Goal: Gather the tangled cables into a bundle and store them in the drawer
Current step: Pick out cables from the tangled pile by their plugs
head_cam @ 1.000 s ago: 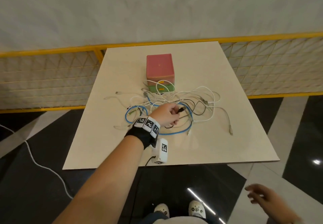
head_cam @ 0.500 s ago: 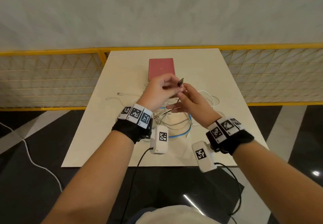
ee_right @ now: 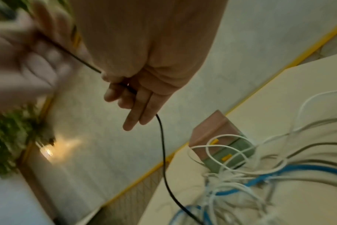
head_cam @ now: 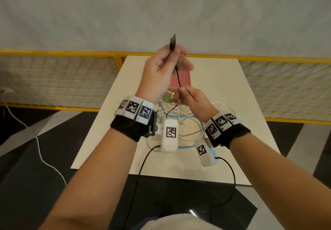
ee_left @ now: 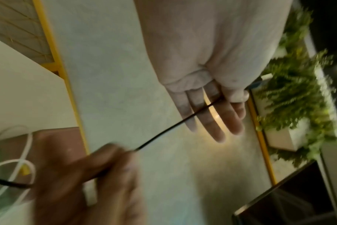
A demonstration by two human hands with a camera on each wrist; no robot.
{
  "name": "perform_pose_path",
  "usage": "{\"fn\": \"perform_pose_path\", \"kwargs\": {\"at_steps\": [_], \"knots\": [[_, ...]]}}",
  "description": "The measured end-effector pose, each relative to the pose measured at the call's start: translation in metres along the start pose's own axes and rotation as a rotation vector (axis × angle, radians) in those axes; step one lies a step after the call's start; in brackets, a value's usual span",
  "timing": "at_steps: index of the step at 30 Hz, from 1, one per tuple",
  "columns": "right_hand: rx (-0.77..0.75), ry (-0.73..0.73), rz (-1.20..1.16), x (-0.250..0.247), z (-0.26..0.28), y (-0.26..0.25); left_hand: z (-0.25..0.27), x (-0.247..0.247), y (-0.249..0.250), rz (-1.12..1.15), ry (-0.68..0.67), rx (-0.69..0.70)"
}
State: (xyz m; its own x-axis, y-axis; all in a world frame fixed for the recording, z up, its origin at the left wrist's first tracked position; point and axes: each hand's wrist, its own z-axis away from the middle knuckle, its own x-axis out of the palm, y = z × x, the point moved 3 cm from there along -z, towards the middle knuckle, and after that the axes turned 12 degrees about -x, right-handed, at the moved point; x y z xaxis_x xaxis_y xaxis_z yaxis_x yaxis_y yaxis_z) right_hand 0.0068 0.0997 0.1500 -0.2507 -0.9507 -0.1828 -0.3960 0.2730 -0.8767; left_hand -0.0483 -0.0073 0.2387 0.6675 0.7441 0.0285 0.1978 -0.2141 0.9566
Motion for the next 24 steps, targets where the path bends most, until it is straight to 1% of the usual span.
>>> {"fn": "perform_pose_path", "kwargs": {"at_steps": [3,5,7,8,9,11,13,14,15,16,17,19,20,21,22,23,24], "knots": [[0.072,-0.046,0.09,-0.003,0.003,0.02,-0.008,-0.01,0.016,0.029,0.049,0.096],[0.074,-0.067,0.171,-0.006,0.001,0.024,-0.007,-0.014,0.02,0.094,0.048,0.082],[0.058,-0.076,0.277,-0.011,-0.003,0.02,-0.001,-0.015,0.024,0.068,0.036,0.035],[0.047,-0.068,0.321,-0.014,-0.005,0.015,0.002,-0.014,0.025,-0.019,0.035,-0.004],[0.032,-0.052,0.342,-0.016,-0.007,0.009,0.005,-0.012,0.022,-0.155,0.027,-0.062],[-0.038,-0.036,0.371,-0.021,-0.011,-0.006,0.009,-0.007,0.008,-0.507,-0.042,-0.22],[-0.117,-0.09,0.474,-0.025,-0.014,-0.021,0.012,-0.006,-0.013,-0.803,-0.162,-0.378],[-0.15,-0.133,0.525,-0.028,-0.014,-0.026,0.013,-0.006,-0.019,-0.874,-0.192,-0.418],[-0.161,-0.158,0.544,-0.032,-0.014,-0.026,0.013,-0.008,-0.022,-0.895,-0.19,-0.422],[-0.15,-0.163,0.533,-0.037,-0.012,-0.025,0.011,-0.01,-0.02,-0.882,-0.16,-0.398],[-0.121,-0.15,0.51,-0.042,-0.009,-0.021,0.009,-0.012,-0.013,-0.853,-0.105,-0.337],[-0.035,-0.103,0.465,-0.048,-0.001,-0.013,0.003,-0.02,0.001,-0.792,0.08,-0.171],[0.012,-0.089,0.437,-0.05,0.003,-0.008,0.0,-0.025,0.007,-0.778,0.171,-0.118],[0.053,-0.087,0.419,-0.051,0.006,-0.005,-0.002,-0.028,0.01,-0.788,0.233,-0.093],[0.084,-0.099,0.421,-0.05,0.008,-0.005,-0.002,-0.029,0.01,-0.821,0.265,-0.091],[0.104,-0.118,0.432,-0.049,0.009,-0.005,-0.002,-0.027,0.008,-0.863,0.266,-0.097],[0.111,-0.134,0.438,-0.048,0.011,-0.007,0.0,-0.025,0.006,-0.902,0.233,-0.1]]}}
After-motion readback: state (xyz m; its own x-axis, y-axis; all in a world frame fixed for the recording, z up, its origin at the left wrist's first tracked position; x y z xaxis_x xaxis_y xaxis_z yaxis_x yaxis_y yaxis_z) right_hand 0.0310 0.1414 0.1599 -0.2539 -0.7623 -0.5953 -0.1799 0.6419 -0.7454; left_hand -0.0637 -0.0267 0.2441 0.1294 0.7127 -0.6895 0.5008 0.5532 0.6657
